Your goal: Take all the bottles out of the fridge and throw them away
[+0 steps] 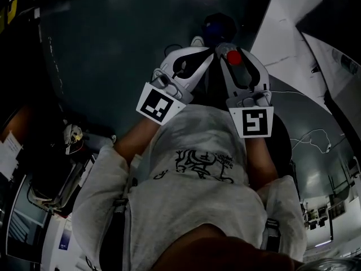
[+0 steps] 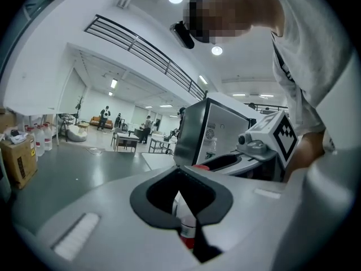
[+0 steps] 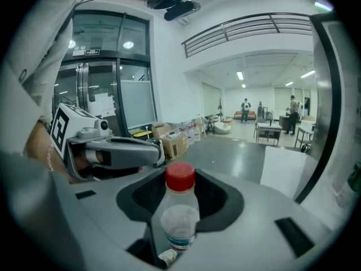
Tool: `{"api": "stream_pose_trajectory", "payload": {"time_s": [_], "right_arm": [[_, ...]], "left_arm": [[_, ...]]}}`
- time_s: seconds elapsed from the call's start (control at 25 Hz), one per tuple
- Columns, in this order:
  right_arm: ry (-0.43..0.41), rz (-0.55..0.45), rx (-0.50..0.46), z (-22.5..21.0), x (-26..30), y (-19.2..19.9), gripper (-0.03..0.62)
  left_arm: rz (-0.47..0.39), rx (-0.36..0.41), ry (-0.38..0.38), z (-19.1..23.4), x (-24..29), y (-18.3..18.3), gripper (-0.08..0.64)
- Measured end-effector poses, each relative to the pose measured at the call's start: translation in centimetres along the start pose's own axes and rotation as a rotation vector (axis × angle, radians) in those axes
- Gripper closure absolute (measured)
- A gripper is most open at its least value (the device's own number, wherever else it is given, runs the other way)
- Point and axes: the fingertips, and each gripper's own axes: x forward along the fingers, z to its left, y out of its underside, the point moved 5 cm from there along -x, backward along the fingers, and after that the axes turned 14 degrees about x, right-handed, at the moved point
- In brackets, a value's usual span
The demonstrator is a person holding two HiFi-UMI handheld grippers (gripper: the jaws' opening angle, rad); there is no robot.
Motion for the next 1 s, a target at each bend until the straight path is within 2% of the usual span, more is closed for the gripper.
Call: {"api": "stream_pose_trajectory", "payload": {"time_s": [0.28, 1.0], "right_arm": [[0.031, 0.014, 0.038, -0.6, 1.4, 2.8, 0.433], [0.101, 0.003, 0.044, -2.4, 6.3, 10.4, 0.433]], "left_arm": [[0.023, -0.022, -0.003, 0.3, 0.2, 2.8, 0.552], [0.081, -0.058, 0.000, 0.1, 2.1, 11.3, 0.552]]}}
